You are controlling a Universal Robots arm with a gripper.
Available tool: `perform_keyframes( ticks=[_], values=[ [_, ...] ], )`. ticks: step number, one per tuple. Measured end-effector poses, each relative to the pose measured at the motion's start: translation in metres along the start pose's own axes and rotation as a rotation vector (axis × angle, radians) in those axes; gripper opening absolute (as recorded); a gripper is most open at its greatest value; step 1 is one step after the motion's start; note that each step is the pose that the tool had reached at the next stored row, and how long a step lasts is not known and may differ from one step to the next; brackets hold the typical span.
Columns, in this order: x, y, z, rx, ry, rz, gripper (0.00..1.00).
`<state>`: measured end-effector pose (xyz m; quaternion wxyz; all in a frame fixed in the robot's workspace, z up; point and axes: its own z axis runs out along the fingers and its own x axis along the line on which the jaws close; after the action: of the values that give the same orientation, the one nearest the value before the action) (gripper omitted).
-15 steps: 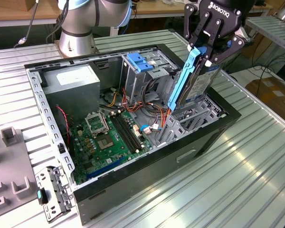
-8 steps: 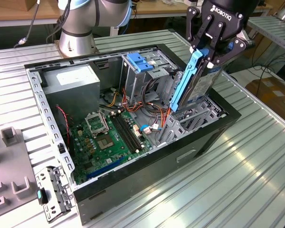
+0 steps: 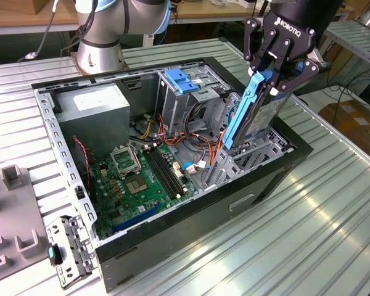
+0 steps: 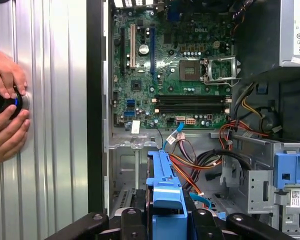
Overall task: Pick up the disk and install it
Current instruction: 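Insert the disk into the insertion slot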
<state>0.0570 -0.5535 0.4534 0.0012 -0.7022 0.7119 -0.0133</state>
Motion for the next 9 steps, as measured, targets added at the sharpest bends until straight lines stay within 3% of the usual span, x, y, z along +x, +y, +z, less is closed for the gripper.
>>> perform_keyframes(
  ticks=[9],
  values=[
    [0.004,0.0,0.0036,0.0002,0.0,-0.004,0.37]
  ],
)
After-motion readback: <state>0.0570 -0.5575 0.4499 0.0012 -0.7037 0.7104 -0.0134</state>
